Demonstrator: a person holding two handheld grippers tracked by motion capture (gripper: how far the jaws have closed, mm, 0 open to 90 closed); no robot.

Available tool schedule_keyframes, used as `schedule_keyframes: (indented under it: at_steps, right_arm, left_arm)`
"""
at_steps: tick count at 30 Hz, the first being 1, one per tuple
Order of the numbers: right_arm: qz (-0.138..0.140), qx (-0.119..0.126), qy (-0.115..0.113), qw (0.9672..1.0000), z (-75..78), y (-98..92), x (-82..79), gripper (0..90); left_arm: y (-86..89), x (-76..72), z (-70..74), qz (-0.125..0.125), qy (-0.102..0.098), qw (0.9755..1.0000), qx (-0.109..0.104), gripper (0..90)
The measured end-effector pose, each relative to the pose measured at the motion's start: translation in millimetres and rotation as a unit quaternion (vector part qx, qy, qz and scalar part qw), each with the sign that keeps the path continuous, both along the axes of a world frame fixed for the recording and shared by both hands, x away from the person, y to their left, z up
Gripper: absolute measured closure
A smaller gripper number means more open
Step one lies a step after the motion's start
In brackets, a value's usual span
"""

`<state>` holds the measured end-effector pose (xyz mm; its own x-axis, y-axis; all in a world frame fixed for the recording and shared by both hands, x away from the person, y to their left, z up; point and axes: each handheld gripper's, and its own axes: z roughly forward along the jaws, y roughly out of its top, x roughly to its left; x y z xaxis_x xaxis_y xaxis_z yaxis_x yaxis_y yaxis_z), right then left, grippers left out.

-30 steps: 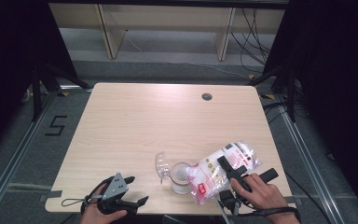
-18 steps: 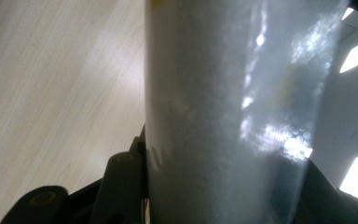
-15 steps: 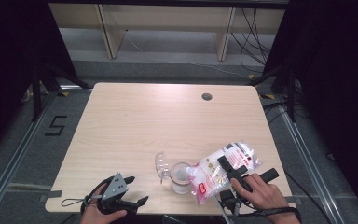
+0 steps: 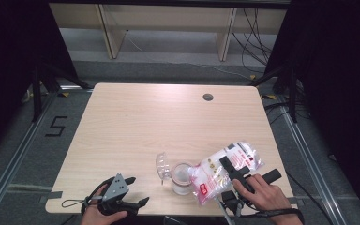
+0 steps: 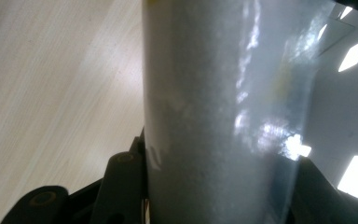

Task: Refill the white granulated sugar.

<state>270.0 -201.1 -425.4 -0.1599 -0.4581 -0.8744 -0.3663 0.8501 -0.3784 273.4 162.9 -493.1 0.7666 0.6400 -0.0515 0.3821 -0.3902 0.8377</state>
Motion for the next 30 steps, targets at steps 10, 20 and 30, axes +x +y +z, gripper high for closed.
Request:
schedule_keyframes:
  at_steps: [10, 20, 30]
  right_arm:
    - [-0.001, 0.002, 0.004, 1.0, 0.0, -0.5, 0.4, 61.0]
    - [0.007, -0.006, -0.001, 1.0, 1.8, 0.9, 0.0, 61.1]
    - [0.005, -0.007, -0.003, 1.0, 2.1, 1.0, -0.5, 61.1]
  left_arm:
    - [-0.4, 0.3, -0.4, 0.0, 0.0, 1.0, -0.002, 17.9]
    - [0.8, 0.7, 0.2, -0.005, 0.0, 1.0, 0.007, 17.9]
    - [-0.1, 0.1, 0.0, 0.0, 0.0, 1.0, 0.0, 17.9]
